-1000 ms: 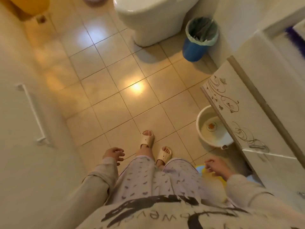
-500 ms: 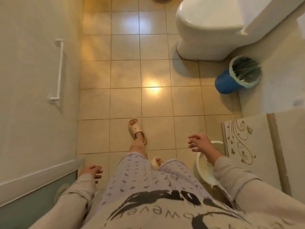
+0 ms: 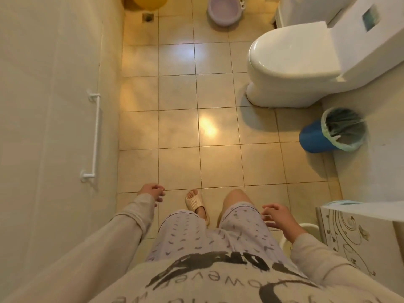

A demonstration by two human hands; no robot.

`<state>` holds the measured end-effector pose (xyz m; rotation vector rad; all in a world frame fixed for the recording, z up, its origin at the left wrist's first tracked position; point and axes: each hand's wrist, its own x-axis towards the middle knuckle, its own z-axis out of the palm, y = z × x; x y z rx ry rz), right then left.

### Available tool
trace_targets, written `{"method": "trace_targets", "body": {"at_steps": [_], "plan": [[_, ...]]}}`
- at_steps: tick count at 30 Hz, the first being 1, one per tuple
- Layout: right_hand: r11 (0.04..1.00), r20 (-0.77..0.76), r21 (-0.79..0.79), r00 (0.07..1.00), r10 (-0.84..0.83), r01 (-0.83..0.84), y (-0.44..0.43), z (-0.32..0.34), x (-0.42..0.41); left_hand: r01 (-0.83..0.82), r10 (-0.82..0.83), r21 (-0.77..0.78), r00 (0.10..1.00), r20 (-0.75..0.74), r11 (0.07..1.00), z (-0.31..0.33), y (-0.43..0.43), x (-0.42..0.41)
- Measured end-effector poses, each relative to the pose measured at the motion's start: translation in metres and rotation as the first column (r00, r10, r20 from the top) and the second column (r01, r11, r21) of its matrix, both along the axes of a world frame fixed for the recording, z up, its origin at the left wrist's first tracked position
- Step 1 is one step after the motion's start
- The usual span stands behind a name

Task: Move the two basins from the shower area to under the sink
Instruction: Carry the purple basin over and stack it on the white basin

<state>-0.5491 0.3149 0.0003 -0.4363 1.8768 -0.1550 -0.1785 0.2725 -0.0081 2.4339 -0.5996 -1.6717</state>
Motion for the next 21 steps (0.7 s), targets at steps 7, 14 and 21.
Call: {"method": "trace_targets", "body": {"at_steps": [7,14,21], "plan": [[0.998,-0.027,0.036,0.999,0.047,-0.046,-0.085,-0.002,0.008,-0.001,0.000,-0.067,1.000,-0.014,0.998,0.008,-0.110,0.006],[0.975,0.007,0.043,0.976,0.219,-0.219,-0.233,-0.007,0.019,-0.097,0.095,0.051,0.995,0.041,0.994,-0.005,-0.155,0.014],[0.901,0.025,-0.059,0.902,0.431,-0.429,-0.401,0.005,0.041,-0.243,0.241,0.145,0.970,0.032,0.959,-0.013,-0.202,0.024]]}}
